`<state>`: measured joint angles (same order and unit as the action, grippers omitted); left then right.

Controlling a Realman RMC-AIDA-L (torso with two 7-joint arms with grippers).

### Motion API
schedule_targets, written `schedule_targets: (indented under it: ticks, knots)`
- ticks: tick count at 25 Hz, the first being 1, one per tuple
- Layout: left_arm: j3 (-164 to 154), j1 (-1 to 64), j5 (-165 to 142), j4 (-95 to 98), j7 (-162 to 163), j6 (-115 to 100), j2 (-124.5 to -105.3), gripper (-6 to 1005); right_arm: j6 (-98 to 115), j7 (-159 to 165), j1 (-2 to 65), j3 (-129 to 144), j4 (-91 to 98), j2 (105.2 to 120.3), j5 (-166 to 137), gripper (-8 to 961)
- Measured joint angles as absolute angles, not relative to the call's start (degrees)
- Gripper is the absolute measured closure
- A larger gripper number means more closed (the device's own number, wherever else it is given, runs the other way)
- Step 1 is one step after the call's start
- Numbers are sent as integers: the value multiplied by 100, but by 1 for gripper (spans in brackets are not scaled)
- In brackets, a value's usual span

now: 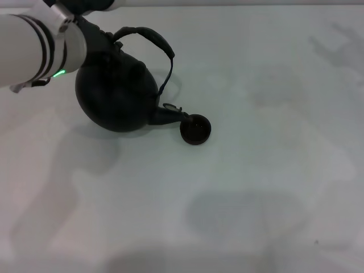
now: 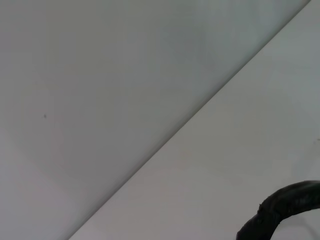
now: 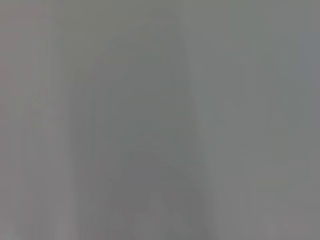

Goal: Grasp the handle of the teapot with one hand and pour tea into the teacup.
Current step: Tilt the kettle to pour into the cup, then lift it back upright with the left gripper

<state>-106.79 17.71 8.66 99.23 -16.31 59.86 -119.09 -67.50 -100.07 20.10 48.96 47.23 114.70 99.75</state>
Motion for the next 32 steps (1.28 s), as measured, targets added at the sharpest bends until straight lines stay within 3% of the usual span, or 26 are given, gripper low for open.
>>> schedule_targets:
  ticks: [32]
  knots:
    - [-10796, 2246, 632, 9931, -1535, 6518, -11909, 864, -6587, -10084, 2180, 4890, 4536, 11470, 9913, 111]
